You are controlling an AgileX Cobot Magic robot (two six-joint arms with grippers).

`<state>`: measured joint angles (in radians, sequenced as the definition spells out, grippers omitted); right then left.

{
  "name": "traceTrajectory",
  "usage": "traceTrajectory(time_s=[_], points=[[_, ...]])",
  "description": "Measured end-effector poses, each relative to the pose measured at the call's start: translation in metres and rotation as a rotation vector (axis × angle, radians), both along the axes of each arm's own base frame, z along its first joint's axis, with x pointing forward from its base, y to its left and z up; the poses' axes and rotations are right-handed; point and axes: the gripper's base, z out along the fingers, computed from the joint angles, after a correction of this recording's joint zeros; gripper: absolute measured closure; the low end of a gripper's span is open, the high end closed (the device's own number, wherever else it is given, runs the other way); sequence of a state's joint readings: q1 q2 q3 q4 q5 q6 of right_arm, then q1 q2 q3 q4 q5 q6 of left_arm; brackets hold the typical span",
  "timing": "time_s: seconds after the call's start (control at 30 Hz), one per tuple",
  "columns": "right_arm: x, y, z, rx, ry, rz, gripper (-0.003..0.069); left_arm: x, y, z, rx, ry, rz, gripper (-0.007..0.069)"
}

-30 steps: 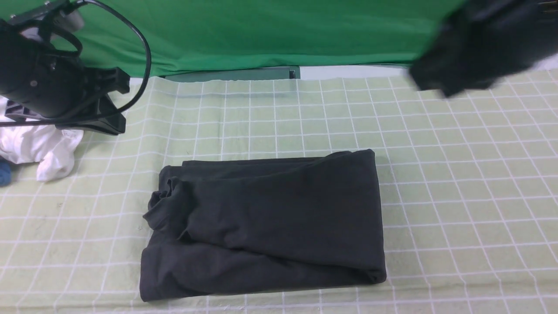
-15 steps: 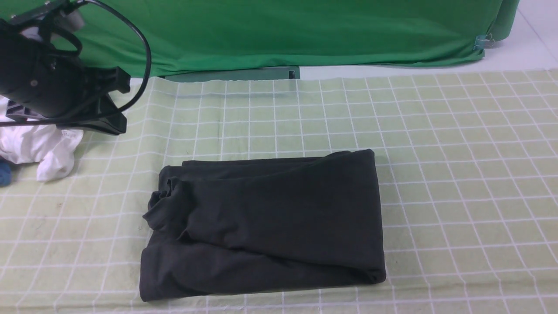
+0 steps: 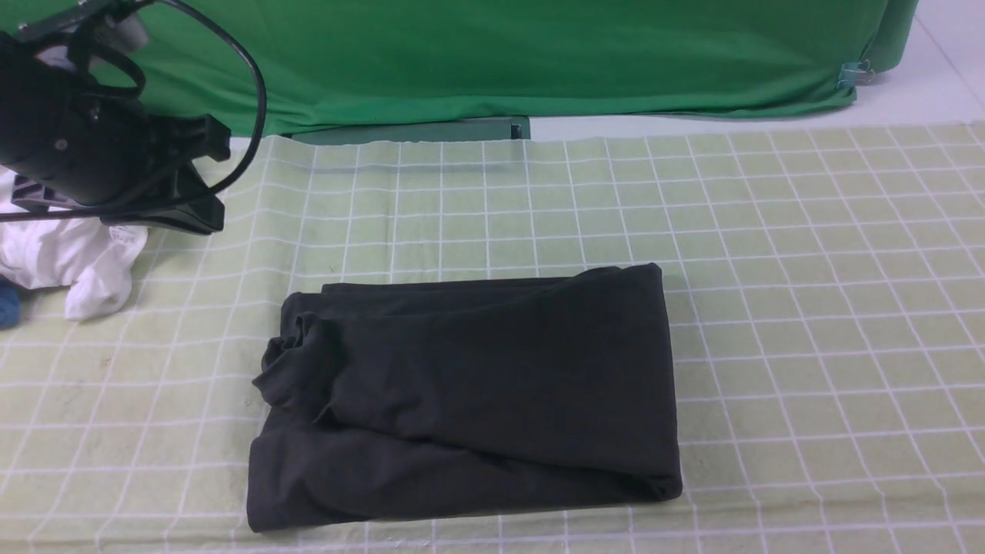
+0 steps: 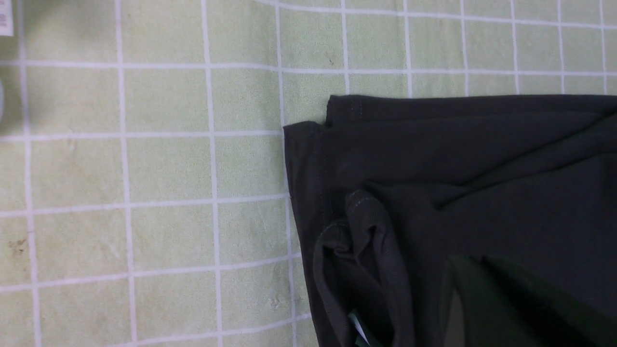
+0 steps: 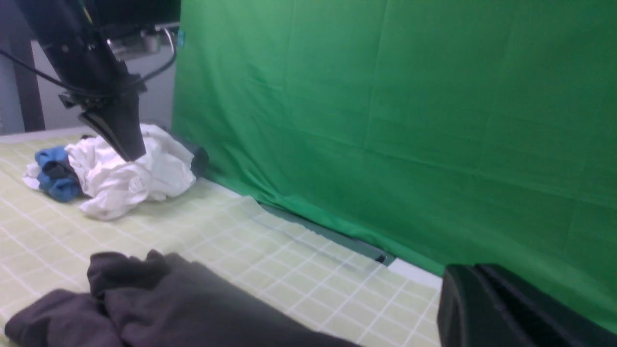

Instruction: Fold a long-sleeved shirt over a green coffee tablecloth.

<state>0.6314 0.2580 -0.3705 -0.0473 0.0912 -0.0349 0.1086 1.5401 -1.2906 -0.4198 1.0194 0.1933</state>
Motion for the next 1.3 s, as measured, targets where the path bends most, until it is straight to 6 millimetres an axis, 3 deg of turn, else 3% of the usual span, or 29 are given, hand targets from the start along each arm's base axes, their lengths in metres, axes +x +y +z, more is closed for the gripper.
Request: traceTrajectory(time_s=[0.93, 1.07, 1.3], points=[[-0.001, -0.001, -0.004, 0.009, -0.011, 0.003, 0.0543, -0.004, 0.002, -0.002, 0.031, 0.042, -0.022, 0.061], [-0.004, -0.004, -0.02, 0.003, -0.003, -0.013, 0.0537, -0.004, 0.001, -0.002, 0.025, 0.046, -0.023, 0.061], [-0.003, -0.022, -0.083, -0.052, 0.101, -0.286, 0.0519, -0.007, 0.0, -0.003, 0.021, 0.072, -0.036, 0.061]])
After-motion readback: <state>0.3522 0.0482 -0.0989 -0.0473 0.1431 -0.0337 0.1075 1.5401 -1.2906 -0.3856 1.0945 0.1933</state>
